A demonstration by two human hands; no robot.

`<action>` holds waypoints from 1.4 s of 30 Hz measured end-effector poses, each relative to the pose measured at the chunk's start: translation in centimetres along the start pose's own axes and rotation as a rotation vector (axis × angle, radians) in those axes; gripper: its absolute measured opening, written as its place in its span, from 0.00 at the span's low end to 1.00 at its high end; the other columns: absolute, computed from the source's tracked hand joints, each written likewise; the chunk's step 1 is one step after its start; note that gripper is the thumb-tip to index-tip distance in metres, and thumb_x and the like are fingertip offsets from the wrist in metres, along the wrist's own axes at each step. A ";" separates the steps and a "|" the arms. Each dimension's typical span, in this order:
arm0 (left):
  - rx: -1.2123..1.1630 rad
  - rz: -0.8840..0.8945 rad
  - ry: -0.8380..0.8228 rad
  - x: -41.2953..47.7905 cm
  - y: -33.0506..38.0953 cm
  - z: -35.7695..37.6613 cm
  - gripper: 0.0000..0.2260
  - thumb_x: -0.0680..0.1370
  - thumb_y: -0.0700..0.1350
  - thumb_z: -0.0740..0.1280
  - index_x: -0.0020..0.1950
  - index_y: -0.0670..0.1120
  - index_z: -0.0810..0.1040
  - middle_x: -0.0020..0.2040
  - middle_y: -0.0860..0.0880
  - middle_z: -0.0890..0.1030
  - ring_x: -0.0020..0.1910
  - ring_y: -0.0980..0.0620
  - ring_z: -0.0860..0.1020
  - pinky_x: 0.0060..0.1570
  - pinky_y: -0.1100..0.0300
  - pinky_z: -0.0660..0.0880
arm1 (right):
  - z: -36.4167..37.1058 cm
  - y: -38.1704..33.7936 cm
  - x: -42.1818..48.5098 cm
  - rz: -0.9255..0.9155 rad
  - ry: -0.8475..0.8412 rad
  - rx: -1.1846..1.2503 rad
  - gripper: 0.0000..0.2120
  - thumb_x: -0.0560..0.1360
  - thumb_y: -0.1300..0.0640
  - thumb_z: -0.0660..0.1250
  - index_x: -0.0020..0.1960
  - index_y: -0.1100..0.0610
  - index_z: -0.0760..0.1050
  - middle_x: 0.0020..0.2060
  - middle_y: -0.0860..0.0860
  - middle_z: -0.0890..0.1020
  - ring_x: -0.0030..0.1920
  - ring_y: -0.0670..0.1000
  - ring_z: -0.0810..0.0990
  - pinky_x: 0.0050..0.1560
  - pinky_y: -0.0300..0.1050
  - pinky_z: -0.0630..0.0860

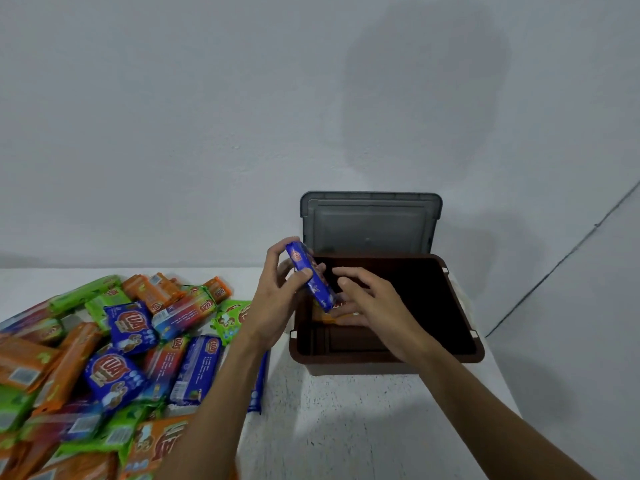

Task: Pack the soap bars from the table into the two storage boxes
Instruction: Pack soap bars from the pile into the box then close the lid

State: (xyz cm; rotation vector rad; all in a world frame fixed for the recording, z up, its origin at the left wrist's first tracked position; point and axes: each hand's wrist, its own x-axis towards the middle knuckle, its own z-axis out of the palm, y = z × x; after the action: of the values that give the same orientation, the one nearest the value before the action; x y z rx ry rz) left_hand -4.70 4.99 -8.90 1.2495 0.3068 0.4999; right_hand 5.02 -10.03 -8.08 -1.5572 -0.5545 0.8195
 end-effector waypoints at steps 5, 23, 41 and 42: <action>0.082 0.075 -0.029 -0.6 0.1 0.8 0.21 0.73 0.40 0.70 0.61 0.53 0.67 0.63 0.51 0.76 0.61 0.51 0.78 0.48 0.58 0.80 | -0.5 -0.3 -0.3 0.087 -0.001 0.450 0.15 0.77 0.58 0.68 0.63 0.55 0.76 0.59 0.60 0.79 0.55 0.58 0.83 0.53 0.54 0.81; 1.202 0.180 0.051 0.2 -5.9 -3.1 0.17 0.82 0.46 0.59 0.72 0.52 0.68 0.74 0.51 0.66 0.72 0.49 0.66 0.70 0.47 0.62 | -3.9 3.9 2.0 0.260 -0.022 -0.247 0.20 0.76 0.65 0.68 0.66 0.55 0.73 0.59 0.52 0.77 0.57 0.51 0.79 0.52 0.48 0.82; 1.254 0.101 0.029 0.3 -5.9 -3.1 0.20 0.81 0.52 0.52 0.70 0.51 0.71 0.76 0.50 0.64 0.71 0.47 0.67 0.68 0.41 0.65 | -2.4 6.2 4.2 0.316 -0.074 -0.962 0.15 0.75 0.63 0.70 0.61 0.57 0.75 0.68 0.56 0.70 0.65 0.56 0.73 0.58 0.45 0.75; 1.242 0.104 0.029 0.2 -5.8 -3.0 0.21 0.80 0.53 0.52 0.70 0.51 0.71 0.76 0.50 0.64 0.71 0.47 0.67 0.67 0.41 0.67 | -2.5 6.2 4.3 0.318 -0.065 -0.959 0.16 0.74 0.63 0.71 0.61 0.57 0.75 0.68 0.56 0.70 0.65 0.56 0.73 0.59 0.46 0.75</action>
State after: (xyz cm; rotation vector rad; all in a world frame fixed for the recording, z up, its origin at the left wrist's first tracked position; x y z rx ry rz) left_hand -4.84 6.24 -15.35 2.4701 0.6207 0.4034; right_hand 9.00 -9.41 -14.89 -2.5490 -0.8257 0.8940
